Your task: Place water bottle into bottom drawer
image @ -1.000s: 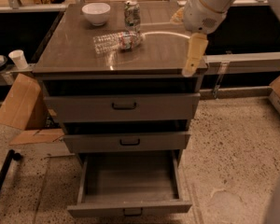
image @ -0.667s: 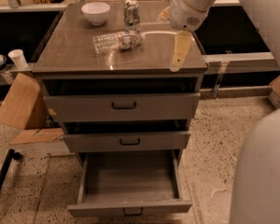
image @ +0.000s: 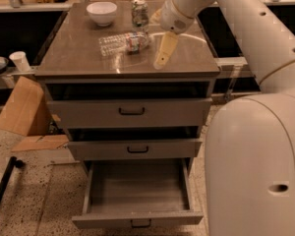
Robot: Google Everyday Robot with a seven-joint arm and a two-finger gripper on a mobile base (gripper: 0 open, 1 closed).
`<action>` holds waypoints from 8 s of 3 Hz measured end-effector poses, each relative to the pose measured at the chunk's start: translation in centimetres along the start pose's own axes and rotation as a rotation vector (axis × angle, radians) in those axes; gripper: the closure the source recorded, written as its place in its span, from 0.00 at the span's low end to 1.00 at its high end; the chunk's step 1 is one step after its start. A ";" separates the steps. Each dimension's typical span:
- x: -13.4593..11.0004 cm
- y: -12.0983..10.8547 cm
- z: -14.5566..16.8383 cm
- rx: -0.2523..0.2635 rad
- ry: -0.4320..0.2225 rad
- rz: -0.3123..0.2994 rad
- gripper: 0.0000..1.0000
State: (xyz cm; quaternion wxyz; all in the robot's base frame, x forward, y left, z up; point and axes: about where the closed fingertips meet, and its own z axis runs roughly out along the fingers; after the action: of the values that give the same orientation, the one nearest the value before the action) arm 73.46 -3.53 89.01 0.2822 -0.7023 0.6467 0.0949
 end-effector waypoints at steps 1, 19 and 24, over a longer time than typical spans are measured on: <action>-0.7 -1.7 1.5 0.019 -0.077 0.052 0.00; -14.5 9.9 2.3 0.020 -0.133 0.164 1.00; -8.2 19.2 10.8 -0.076 -0.081 0.388 1.00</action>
Offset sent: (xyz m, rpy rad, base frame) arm 0.0159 0.0120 -0.0040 0.0756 0.0094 -0.0264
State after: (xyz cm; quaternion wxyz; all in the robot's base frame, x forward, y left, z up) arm 56.30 8.99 79.00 0.2577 -0.5703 0.7540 0.1997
